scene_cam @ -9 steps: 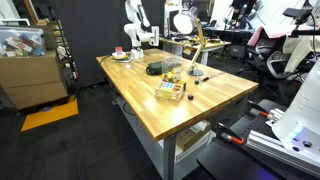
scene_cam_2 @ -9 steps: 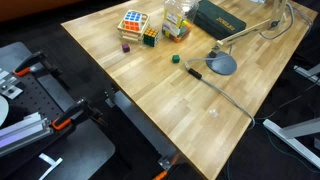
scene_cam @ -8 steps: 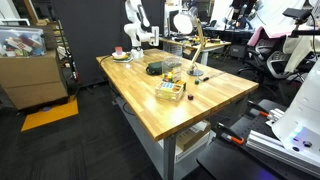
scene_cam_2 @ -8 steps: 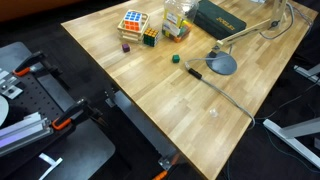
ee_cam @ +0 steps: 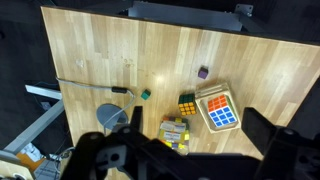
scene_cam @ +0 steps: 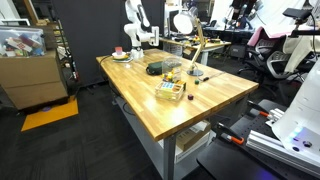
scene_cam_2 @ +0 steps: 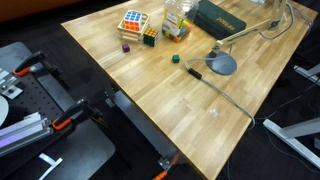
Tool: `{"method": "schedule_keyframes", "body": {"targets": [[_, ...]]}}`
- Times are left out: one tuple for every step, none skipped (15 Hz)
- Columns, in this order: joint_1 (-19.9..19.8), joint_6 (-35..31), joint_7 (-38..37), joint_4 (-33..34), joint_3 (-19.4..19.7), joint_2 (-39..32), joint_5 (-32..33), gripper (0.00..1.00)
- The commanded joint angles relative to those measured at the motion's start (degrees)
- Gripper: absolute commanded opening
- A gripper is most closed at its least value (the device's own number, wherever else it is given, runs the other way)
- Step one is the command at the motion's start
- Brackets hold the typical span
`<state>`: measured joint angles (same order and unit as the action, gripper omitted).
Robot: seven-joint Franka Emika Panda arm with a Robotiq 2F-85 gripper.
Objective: Remove the Rubik's cube from the wooden crate
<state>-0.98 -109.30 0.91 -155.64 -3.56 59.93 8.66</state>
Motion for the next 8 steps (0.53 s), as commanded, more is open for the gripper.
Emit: {"method": "schedule_keyframes", "body": {"targets": [[1.12, -0.07, 0.46, 0.55, 1.05, -1.55, -0.16, 1.00], [1.51, -0.13, 1.15, 0.77, 1.48, -2.68, -0.52, 1.00], [1.99, -0.07, 2.10, 1.08, 1.87, -3.86, -0.79, 1.00], [2.66, -0.08, 3.50, 1.63, 2.15, -5.86, -0.80, 1.00], [3.44, -0.20, 4.86, 2.21, 2.38, -8.00, -0.86, 1.00], [4.28, -0.82, 6.17, 2.73, 2.49, -10.09, -0.78, 1.00], [5.15, -2.38, 7.15, 3.50, 2.13, -12.63, -0.47, 1.00], [6.27, -3.75, 8.38, 4.45, 1.86, -15.18, -0.42, 1.00]]}}
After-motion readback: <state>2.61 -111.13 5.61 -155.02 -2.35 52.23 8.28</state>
